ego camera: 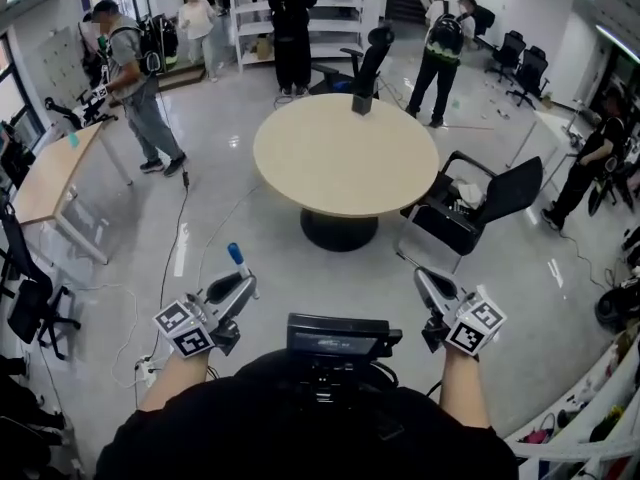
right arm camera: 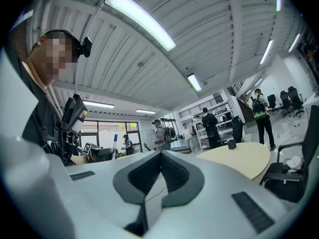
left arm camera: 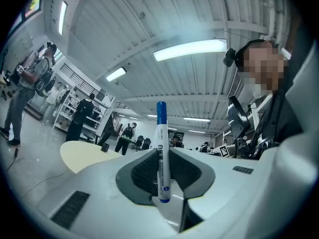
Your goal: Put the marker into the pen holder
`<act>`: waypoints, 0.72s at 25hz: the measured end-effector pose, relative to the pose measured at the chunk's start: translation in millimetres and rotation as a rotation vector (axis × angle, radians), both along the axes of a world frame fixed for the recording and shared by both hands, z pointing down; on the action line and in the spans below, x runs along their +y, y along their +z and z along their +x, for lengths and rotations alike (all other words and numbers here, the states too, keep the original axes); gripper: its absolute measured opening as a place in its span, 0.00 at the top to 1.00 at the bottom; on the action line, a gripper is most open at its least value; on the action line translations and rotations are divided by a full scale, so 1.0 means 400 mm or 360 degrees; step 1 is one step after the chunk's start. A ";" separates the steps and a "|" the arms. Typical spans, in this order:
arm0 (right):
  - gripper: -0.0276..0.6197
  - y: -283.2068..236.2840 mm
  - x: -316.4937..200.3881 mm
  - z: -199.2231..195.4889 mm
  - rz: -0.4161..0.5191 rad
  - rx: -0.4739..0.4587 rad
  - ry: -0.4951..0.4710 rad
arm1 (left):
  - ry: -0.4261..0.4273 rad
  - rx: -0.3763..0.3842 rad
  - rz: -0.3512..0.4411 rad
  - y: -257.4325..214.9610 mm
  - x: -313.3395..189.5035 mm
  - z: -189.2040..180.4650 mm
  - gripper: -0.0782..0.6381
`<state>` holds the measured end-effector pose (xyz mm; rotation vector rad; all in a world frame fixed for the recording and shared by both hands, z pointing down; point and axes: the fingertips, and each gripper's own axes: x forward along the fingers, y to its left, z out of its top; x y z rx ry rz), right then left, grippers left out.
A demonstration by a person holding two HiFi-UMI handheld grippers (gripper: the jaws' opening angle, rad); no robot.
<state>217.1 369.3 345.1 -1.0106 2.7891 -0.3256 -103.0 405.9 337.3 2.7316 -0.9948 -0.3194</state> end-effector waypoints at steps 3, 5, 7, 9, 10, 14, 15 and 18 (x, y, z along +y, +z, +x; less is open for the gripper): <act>0.95 0.014 -0.044 0.042 -0.0019 -0.0001 0.0061 | 0.0055 0.0012 -0.0021 0.017 -0.076 0.035 0.79; 0.95 0.020 -0.075 0.056 -0.0029 0.0006 0.0106 | 0.0104 0.0020 -0.0029 0.028 -0.128 0.047 0.79; 0.95 0.019 -0.107 0.057 -0.0031 0.0024 0.0156 | 0.0154 0.0039 -0.0030 0.035 -0.184 0.048 0.79; 0.95 0.007 -0.144 0.053 -0.0030 0.0052 0.0212 | 0.0205 0.0071 -0.0023 0.037 -0.247 0.041 0.79; 0.95 -0.001 -0.167 0.046 -0.0027 0.0063 0.0236 | 0.0224 0.0083 -0.0017 0.035 -0.282 0.032 0.79; 0.95 -0.037 -0.281 -0.032 -0.0002 0.0103 0.0292 | 0.0280 0.0086 0.0023 0.024 -0.434 -0.042 0.79; 0.95 -0.048 -0.312 -0.057 0.0008 0.0113 0.0306 | 0.0296 0.0082 0.0037 0.018 -0.472 -0.065 0.79; 0.95 -0.078 -0.403 -0.125 0.0027 0.0132 0.0348 | 0.0330 0.0065 0.0079 -0.003 -0.579 -0.137 0.79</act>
